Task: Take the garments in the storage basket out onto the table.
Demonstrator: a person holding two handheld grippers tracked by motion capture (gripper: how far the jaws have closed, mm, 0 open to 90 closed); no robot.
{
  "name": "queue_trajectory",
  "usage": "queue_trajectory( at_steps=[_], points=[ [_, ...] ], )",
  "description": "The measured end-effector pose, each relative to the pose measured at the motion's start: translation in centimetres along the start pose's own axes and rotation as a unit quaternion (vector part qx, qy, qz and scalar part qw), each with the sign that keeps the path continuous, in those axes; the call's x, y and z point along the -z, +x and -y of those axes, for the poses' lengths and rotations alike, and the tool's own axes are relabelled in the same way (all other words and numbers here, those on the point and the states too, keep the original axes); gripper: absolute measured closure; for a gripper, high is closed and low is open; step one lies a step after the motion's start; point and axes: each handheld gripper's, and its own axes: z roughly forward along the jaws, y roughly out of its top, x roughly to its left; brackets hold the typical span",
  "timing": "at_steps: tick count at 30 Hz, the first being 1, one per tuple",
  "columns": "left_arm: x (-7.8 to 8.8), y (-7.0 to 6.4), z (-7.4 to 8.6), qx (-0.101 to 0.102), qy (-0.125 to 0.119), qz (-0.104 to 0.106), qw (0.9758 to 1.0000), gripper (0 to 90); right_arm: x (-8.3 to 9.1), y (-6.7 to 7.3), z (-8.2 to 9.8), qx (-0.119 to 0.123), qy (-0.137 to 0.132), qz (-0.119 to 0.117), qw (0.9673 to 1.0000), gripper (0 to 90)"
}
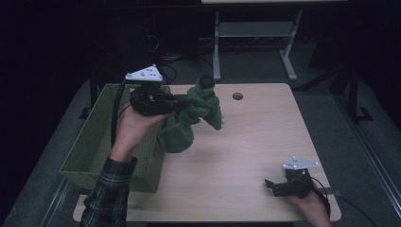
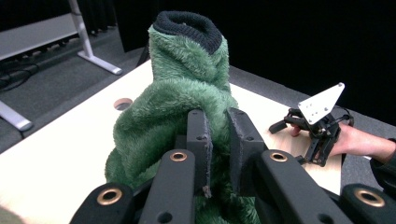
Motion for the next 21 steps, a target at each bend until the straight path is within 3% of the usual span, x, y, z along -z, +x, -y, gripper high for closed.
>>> queue_trajectory(
  at_steps=[5, 15, 21],
  points=[
    [-2.2, -0.6, 0.9, 0.004, 0.007, 0.009, 0.9999, 79.9, 0.0, 0.0, 0.0, 0.000, 0.000, 0.000, 1.0000, 2.8],
    [-6.1, -1.5, 3.0, 0.009, 0.024, 0.000, 0.9997, 79.9, 0.0, 0.0, 0.0, 0.000, 0.000, 0.000, 1.0000, 2.8],
    [-9.8, -2.3, 5.2, 0.025, 0.029, 0.001, 0.9993, 79.8, 0.0, 0.0, 0.0, 0.002, -0.001, 0.001, 1.0000, 2.8]
  ],
)
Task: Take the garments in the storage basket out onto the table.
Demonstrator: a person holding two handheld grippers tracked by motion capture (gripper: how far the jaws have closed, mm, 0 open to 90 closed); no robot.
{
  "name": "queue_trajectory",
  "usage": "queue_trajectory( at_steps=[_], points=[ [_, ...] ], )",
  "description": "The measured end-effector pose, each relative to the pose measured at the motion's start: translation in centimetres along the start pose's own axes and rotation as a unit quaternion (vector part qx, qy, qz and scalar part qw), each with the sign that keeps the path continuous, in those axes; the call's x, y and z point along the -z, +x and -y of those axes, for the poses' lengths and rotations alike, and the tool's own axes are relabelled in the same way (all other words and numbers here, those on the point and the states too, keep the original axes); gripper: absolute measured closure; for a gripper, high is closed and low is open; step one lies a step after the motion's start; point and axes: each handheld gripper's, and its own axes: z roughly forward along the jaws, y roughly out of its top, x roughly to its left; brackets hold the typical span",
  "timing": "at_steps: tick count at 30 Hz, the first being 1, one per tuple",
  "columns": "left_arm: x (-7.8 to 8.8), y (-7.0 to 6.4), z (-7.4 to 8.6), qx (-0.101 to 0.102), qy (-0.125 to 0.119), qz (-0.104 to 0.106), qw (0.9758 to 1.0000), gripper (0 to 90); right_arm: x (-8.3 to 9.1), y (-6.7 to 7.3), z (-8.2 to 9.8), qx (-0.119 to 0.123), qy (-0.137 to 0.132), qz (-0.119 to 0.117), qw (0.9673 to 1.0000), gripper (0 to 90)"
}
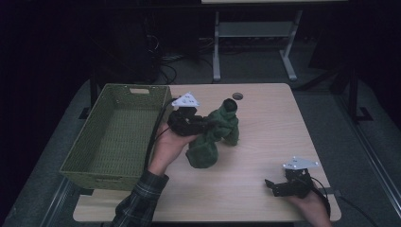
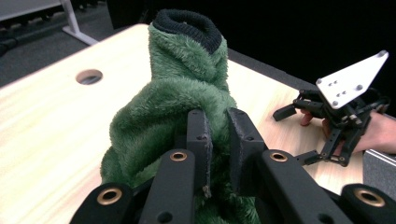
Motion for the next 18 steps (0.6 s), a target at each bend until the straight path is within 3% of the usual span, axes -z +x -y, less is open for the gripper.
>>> queue_trajectory(
  at_steps=[6, 7, 13, 15, 18],
  points=[
    [-2.8, -0.5, 1.6, 0.014, 0.008, 0.012, 0.9998, 79.5, 0.0, 0.0, 0.0, 0.001, 0.000, 0.000, 1.0000, 2.8],
    [-4.0, -0.8, 2.3, 0.019, 0.015, 0.013, 0.9996, 79.5, 0.0, 0.0, 0.0, 0.002, 0.000, 0.000, 1.0000, 2.9],
    [-6.6, -1.3, 3.8, 0.018, 0.037, 0.015, 0.9990, 79.4, 0.0, 0.0, 0.0, 0.000, 0.001, 0.000, 1.0000, 2.8],
    [-8.5, -1.8, 4.9, 0.017, 0.054, 0.023, 0.9981, 79.4, 0.0, 0.0, 0.0, 0.000, 0.001, 0.000, 1.0000, 2.8],
    [-10.1, -2.2, 5.6, 0.015, 0.064, 0.027, 0.9975, 79.4, 0.0, 0.0, 0.0, 0.000, 0.001, 0.000, 1.0000, 2.8]
  ],
)
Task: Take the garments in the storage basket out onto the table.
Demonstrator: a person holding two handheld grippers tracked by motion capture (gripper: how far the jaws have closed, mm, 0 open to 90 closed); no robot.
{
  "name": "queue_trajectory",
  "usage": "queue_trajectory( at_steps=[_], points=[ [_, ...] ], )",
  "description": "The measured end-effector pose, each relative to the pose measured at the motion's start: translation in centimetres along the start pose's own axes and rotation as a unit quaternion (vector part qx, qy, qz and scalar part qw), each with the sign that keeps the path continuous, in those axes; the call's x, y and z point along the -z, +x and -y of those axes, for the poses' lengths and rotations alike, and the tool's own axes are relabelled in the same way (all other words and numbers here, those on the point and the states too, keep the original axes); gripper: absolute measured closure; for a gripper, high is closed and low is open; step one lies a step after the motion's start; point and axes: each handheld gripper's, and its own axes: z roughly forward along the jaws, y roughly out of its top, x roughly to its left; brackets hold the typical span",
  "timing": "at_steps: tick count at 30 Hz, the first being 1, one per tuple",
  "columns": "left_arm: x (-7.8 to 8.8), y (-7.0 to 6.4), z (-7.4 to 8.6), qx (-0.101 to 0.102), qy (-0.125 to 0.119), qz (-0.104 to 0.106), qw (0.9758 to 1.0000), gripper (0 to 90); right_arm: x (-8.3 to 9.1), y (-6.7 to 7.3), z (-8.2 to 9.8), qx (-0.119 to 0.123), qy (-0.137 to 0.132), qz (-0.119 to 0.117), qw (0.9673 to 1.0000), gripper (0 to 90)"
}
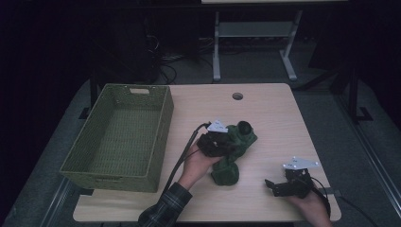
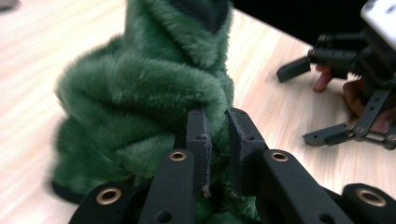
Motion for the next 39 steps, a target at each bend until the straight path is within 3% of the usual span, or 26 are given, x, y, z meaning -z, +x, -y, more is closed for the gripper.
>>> queue_trajectory(
  at_steps=[9, 13, 14, 16, 17, 18, 19, 20, 23, 30, 38, 39],
  points=[
    [-3.2, 0.1, 1.1, -0.007, 0.035, -0.002, 0.9994, 77.5, 0.0, 0.0, 0.0, 0.000, 0.000, 0.000, 1.0000, 2.8],
    [-3.5, 0.1, 1.2, -0.014, 0.038, -0.002, 0.9992, 67.8, 0.0, 0.0, 0.0, 0.000, 0.000, 0.001, 1.0000, 2.8],
    [-3.2, 0.1, 1.1, -0.018, 0.036, -0.002, 0.9992, 67.8, 0.0, 0.0, 0.0, 0.000, 0.000, 0.001, 1.0000, 2.8],
    [-2.6, 0.0, 0.9, -0.019, 0.027, -0.002, 0.9995, 57.7, 0.0, 0.0, 0.0, -0.001, 0.001, 0.002, 1.0000, 2.9],
    [-1.6, -0.1, 0.6, -0.024, 0.017, -0.007, 0.9995, 56.6, 0.0, 0.0, 0.0, -0.001, 0.001, 0.001, 1.0000, 2.8],
    [-1.6, -0.1, 0.6, -0.024, 0.017, -0.007, 0.9995, 55.5, 0.0, 0.0, 0.0, -0.001, 0.001, 0.001, 1.0000, 2.8],
    [-0.3, -0.1, 0.5, -0.023, 0.008, -0.004, 0.9997, 55.1, 0.0, 0.0, 0.0, 0.001, 0.001, 0.000, 1.0000, 2.8],
    [-0.3, -0.1, 0.5, -0.023, 0.008, -0.004, 0.9997, 55.1, 0.0, -0.1, 0.0, 0.001, 0.001, 0.000, 1.0000, 2.8],
    [1.8, -0.3, 0.8, -0.023, -0.001, -0.004, 0.9997, 55.3, 0.0, -0.1, 0.0, 0.001, 0.001, 0.000, 1.0000, 2.8],
    [3.8, -0.3, 2.7, -0.017, -0.004, -0.003, 0.9998, 55.3, 0.0, -0.1, 0.0, 0.001, 0.001, 0.000, 1.0000, 3.0],
    [5.4, -0.1, 4.1, -0.019, -0.007, -0.021, 0.9996, 54.4, 0.7, 0.1, -0.4, -0.003, -0.014, -0.011, 0.9998, 22.3],
    [5.9, -0.1, 4.5, -0.015, -0.010, -0.024, 0.9995, 54.5, 1.2, 0.5, -0.7, -0.004, -0.030, -0.026, 0.9992, 25.9]
  ],
)
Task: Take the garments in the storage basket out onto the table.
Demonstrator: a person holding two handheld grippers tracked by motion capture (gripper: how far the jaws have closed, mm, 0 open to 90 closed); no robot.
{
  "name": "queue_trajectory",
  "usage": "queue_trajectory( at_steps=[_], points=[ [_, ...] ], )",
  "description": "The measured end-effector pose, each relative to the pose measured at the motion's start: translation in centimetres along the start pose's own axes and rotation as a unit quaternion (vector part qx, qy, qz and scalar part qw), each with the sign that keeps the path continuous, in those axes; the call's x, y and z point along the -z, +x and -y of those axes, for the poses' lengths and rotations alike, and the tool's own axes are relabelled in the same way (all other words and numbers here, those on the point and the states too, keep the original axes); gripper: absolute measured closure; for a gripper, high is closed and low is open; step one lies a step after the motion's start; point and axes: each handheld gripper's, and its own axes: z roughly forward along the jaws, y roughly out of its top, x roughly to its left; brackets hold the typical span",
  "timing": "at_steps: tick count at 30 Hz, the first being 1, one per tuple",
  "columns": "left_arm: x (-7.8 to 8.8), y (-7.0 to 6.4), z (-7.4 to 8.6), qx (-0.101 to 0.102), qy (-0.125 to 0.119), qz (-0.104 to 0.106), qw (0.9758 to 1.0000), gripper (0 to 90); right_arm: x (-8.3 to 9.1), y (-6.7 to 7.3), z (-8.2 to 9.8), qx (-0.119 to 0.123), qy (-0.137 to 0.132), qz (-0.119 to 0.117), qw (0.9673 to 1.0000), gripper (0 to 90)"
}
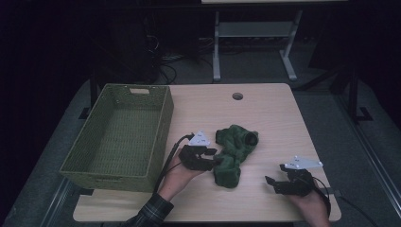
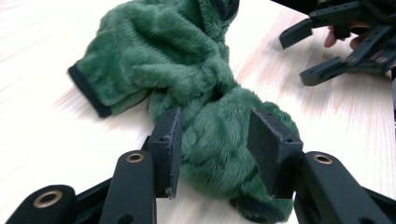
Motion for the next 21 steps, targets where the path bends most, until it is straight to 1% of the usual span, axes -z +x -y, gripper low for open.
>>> queue_trajectory(
  at_steps=[1, 3, 5, 7, 9, 10, 12, 13, 14, 15, 16, 17, 19, 21],
  points=[
    [0.0, 0.0, 0.0, 0.000, 0.000, 0.000, 1.0000, 54.8, 0.0, 0.0, 0.0, 0.000, 0.000, 0.000, 1.0000, 25.9],
    [0.5, -0.2, 0.7, 0.002, 0.000, -0.003, 1.0000, 54.8, 0.3, 0.9, -0.3, 0.012, -0.008, -0.011, 0.9998, 31.0],
    [0.6, -0.3, 0.9, 0.002, 0.000, -0.005, 1.0000, 54.8, 0.4, 1.5, -0.7, 0.017, -0.014, -0.028, 0.9993, 33.4],
    [0.9, -0.3, 1.6, 0.004, 0.000, -0.010, 0.9999, 54.7, 0.5, 2.1, -1.1, 0.025, -0.022, -0.041, 0.9986, 37.0],
    [1.0, -0.1, 2.0, 0.006, 0.001, -0.011, 0.9999, 54.7, 0.6, 2.9, -1.7, 0.033, -0.032, -0.059, 0.9972, 40.7],
    [1.0, 0.1, 2.2, 0.010, 0.001, -0.012, 0.9999, 54.6, 0.6, 3.4, -2.2, 0.038, -0.036, -0.071, 0.9961, 42.1],
    [1.1, 0.3, 2.5, 0.017, -0.002, -0.011, 0.9998, 54.3, 0.3, 4.3, -2.9, 0.050, -0.031, -0.092, 0.9940, 45.7],
    [1.1, 0.3, 2.5, 0.017, -0.002, -0.011, 0.9998, 54.0, 0.1, 4.8, -3.4, 0.058, -0.029, -0.102, 0.9926, 47.5],
    [1.2, 0.5, 2.6, 0.018, -0.005, -0.017, 0.9997, 53.8, 0.0, 5.1, -3.7, 0.061, -0.030, -0.109, 0.9917, 49.0],
    [1.2, 0.5, 2.6, 0.018, -0.005, -0.017, 0.9997, 53.8, -0.1, 5.7, -4.2, 0.068, -0.030, -0.120, 0.9900, 49.9],
    [1.2, 0.8, 2.7, 0.020, -0.009, -0.019, 0.9996, 53.5, -0.2, 5.9, -4.5, 0.073, -0.032, -0.127, 0.9887, 52.1],
    [1.2, 0.8, 2.7, 0.020, -0.009, -0.019, 0.9996, 53.1, -0.4, 6.3, -5.0, 0.080, -0.035, -0.138, 0.9866, 53.7],
    [1.2, 0.9, 2.8, 0.024, -0.012, -0.022, 0.9994, 53.1, -0.6, 6.9, -5.8, 0.087, -0.040, -0.150, 0.9840, 56.5],
    [1.2, 1.0, 2.8, 0.023, -0.010, -0.022, 0.9994, 52.1, -1.0, 7.7, -6.8, 0.105, -0.039, -0.166, 0.9797, 58.7]
  ],
)
